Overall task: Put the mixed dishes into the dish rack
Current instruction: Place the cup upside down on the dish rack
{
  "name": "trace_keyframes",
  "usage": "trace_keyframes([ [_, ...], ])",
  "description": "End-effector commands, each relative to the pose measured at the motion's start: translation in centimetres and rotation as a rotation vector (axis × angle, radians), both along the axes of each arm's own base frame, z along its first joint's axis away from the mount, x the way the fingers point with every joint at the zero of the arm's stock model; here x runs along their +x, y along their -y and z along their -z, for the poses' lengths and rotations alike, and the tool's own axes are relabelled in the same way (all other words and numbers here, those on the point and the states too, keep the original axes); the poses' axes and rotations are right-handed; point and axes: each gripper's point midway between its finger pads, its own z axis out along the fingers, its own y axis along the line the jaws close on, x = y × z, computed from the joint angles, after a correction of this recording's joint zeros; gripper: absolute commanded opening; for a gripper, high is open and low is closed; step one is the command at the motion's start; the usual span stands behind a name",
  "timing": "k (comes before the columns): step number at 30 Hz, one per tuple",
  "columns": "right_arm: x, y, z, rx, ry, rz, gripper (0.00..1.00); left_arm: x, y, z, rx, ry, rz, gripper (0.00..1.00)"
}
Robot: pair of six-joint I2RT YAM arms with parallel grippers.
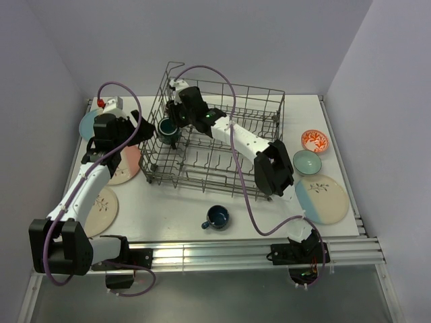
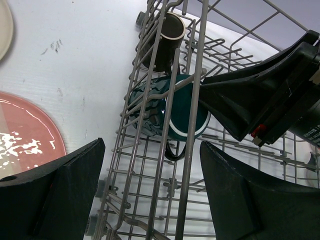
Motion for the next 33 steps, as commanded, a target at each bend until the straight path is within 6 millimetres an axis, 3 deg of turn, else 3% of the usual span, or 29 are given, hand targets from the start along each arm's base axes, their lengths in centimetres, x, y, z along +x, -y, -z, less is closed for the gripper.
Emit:
trace_keyframes([
  [1, -4.5, -2.1, 2.7, -0.050, -0.088, -0.111, 0.41, -1.5, 0.8, 3.9, 0.003, -0.120, 0.041, 0.83],
  [9, -4.5, -1.9, 2.5, -0.045, -0.094, -0.105, 0.45, -1.7, 0.7, 3.8, 0.006, -0.116, 0.036, 0.83],
  [19, -6.0, -0.5, -0.4, 0.006, -0.062, -0.164, 0.54, -2.0, 0.7, 3.8, -0.005, -0.110, 0.033, 0.84],
  [29, -5.0, -0.3, -1.1, 0.013, -0.030, -0.175, 0.60, -2.1, 0.7, 3.4, -0.007, -0.099, 0.034, 0.84],
  [33, -3.9, -0.1, -1.5, -0.013, 0.030, -0.185, 0.75, -2.3, 0.7, 3.2, -0.008, -0.095, 0.034, 0.84],
])
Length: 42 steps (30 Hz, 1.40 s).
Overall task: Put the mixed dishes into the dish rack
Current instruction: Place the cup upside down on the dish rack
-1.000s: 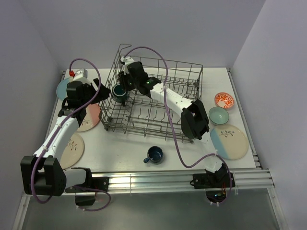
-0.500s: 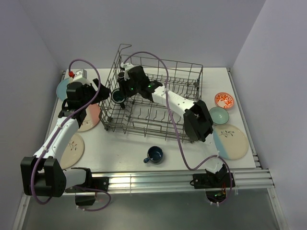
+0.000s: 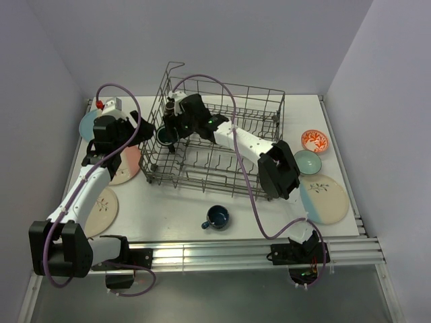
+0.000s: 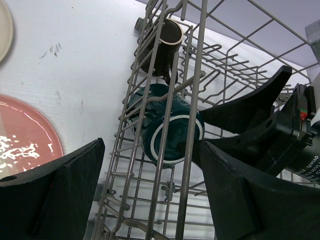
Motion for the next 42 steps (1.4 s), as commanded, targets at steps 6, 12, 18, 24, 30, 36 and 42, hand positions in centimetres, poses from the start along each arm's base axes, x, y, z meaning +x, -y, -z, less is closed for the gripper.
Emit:
trace_keyframes([
  [6, 1.1, -0.4, -1.9, -0.016, 0.109, -0.076, 0.83, -2.2, 0.7, 3.5, 0.011, -0.126, 0.045, 0.84],
  [12, 1.9, -1.0, 0.6, -0.046, 0.102, -0.107, 0.81, -2.0, 0.8, 3.6, 0.012, -0.131, 0.048, 0.84],
  [18, 3.0, -0.8, 2.2, -0.030, 0.029, -0.096, 0.68, -1.8, 0.9, 3.8, 0.015, -0.140, 0.054, 0.84],
  [24, 1.5, -0.2, 1.7, 0.009, -0.035, -0.093, 0.59, -1.5, 1.2, 5.1, 0.006, -0.168, 0.068, 0.84],
  [30, -0.8, -0.4, 2.4, 0.045, -0.184, -0.090, 0.54, -1.4, 1.4, 5.6, 0.000, -0.175, 0.075, 0.84],
  [36, -1.6, -0.5, 2.9, 0.065, -0.306, -0.045, 0.52, -1.4, 1.3, 5.7, 0.002, -0.178, 0.073, 0.84],
  [42, -2.0, -0.2, -0.1, 0.092, -0.203, -0.088, 0.55, -1.6, 1.3, 6.0, 0.000, -0.182, 0.071, 0.84],
])
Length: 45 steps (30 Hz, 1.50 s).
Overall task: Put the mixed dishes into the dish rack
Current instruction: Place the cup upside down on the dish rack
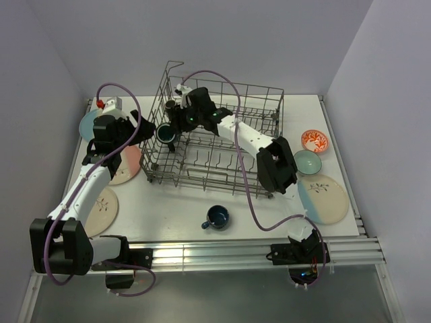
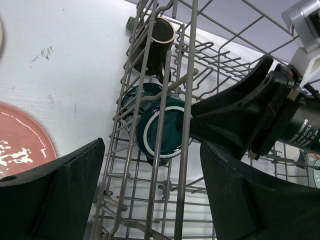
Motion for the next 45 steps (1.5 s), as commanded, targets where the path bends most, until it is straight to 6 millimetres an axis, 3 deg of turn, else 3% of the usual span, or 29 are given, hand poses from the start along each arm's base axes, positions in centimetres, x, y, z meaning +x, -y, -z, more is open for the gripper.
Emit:
trace_keyframes([
  [1, -3.6, -0.2, -0.2, -0.031, -0.006, -0.089, 0.56, -2.0, 1.0, 5.8, 0.018, -0.187, 0.052, 0.84],
  [4, -2.6, 0.3, -0.5, -0.058, 0.032, -0.070, 0.57, -2.0, 1.0, 6.0, 0.016, -0.189, 0.053, 0.84],
  [5, -2.3, 0.4, 0.5, -0.067, 0.008, -0.065, 0.57, -1.9, 1.1, 6.0, 0.015, -0.190, 0.054, 0.84],
  [6, -1.8, 0.1, -0.2, -0.057, 0.009, -0.056, 0.56, -1.9, 1.0, 6.0, 0.017, -0.190, 0.052, 0.84],
  [8, -2.1, 0.1, 1.4, -0.082, -0.065, -0.040, 0.55, -2.0, 1.0, 5.9, 0.015, -0.187, 0.052, 0.84],
  [18, -5.3, -0.2, 2.5, -0.022, -0.299, -0.032, 0.48, -2.1, 1.1, 6.2, 0.010, -0.192, 0.055, 0.84],
  [23, -6.6, -1.1, 0.9, 0.039, -0.338, -0.072, 0.46, -2.0, 1.1, 6.2, 0.012, -0.193, 0.055, 0.84],
  [31, -5.6, -1.1, -1.6, 0.052, -0.206, -0.091, 0.47, -2.0, 1.1, 6.1, 0.010, -0.190, 0.055, 0.84],
  [34, -5.7, -0.5, -1.2, 0.045, -0.194, -0.097, 0.47, -2.0, 1.1, 6.2, 0.007, -0.192, 0.054, 0.84],
  [41, -8.0, -1.0, 0.1, 0.204, -0.506, -0.132, 0.45, -2.2, 1.1, 6.5, 0.006, -0.194, 0.053, 0.84],
  [45, -8.4, -1.4, -1.6, 0.246, -0.508, -0.139, 0.44, -2.4, 1.0, 6.5, 0.009, -0.195, 0.048, 0.84],
])
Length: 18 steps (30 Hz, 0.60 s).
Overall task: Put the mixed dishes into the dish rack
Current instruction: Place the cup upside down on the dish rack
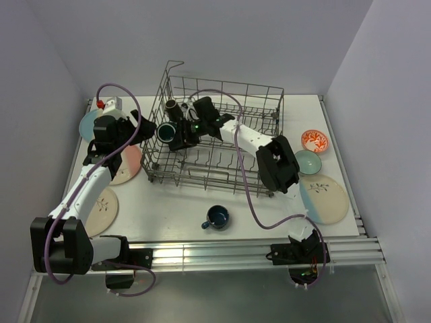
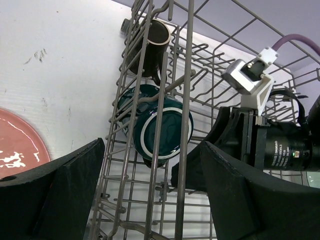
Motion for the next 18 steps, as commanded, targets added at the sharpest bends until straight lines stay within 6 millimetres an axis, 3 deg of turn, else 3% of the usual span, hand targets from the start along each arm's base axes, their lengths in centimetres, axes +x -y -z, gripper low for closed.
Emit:
trace_keyframes([
  [1, -2.4, -1.6, -4.4, 0.122, -0.030, -0.074, 0.44, -2.6, 0.7, 6.7, 0.029, -0.212, 0.043, 0.84],
  [4, -1.8, -1.3, -5.0, 0.064, 0.079, -0.067, 0.45, -2.6, 0.7, 6.8, 0.025, -0.211, 0.040, 0.84],
  [9, -0.7, -0.6, -4.0, -0.088, 0.324, -0.045, 0.47, -2.5, 0.7, 6.7, 0.021, -0.205, 0.040, 0.84],
  [18, -1.5, -1.0, -3.4, -0.226, 0.579, 0.014, 0.49, -2.8, 0.7, 6.7, 0.015, -0.201, 0.034, 0.84],
])
